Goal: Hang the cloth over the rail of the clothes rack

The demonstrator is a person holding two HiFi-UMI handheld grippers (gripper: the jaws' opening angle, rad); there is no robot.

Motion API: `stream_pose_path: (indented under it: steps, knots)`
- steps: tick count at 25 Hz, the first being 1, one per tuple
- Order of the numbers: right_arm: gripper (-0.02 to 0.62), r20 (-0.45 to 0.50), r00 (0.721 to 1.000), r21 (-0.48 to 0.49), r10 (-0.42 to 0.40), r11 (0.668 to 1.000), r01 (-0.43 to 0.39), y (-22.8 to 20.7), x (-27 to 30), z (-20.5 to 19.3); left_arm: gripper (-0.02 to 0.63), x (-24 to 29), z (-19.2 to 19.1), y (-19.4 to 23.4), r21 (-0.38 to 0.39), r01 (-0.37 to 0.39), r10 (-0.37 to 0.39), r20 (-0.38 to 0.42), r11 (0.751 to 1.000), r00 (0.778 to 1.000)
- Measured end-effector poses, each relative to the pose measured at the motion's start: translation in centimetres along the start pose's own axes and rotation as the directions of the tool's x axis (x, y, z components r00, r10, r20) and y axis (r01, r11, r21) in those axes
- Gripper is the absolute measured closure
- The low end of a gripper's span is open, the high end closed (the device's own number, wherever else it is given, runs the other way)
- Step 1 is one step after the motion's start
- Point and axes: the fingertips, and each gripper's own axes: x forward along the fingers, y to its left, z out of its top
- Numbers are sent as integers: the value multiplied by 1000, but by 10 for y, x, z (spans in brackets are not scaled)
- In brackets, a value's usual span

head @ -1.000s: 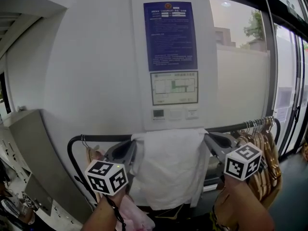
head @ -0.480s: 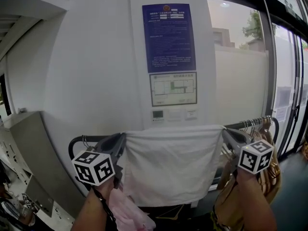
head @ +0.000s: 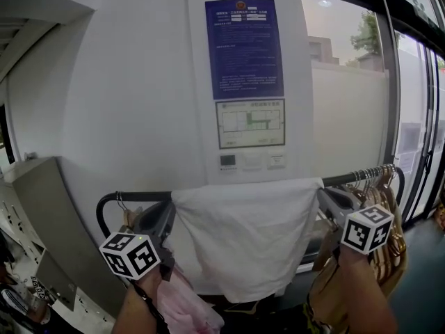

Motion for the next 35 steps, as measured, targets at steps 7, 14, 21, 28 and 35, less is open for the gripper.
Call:
stream_pose_path:
  steps: [7, 14, 21, 28, 35]
  knots:
    - [591, -2, 1000, 4, 1, 1000, -1, 0, 3, -3, 574, -1, -74, 5, 40, -23, 27, -119, 999, 993]
    - [591, -1, 1000, 3, 5, 1000, -5, 1, 4, -4, 506, -1, -111, -5, 50, -2, 10, -161, 999, 987]
    - [591, 3, 1000, 14, 10, 1000, -10, 4, 5, -5, 480, 8, -124, -12, 71, -30, 42, -187, 997, 981]
    - [591, 13, 1000, 5, 0, 1000, 0, 3, 5, -3, 597, 11, -120, -1, 95, -95, 111, -174, 991, 978]
    - [591, 33, 998, -4, -57, 998, 57, -17, -6, 9, 597, -8, -76, 37, 24, -209, 211, -67, 978, 975]
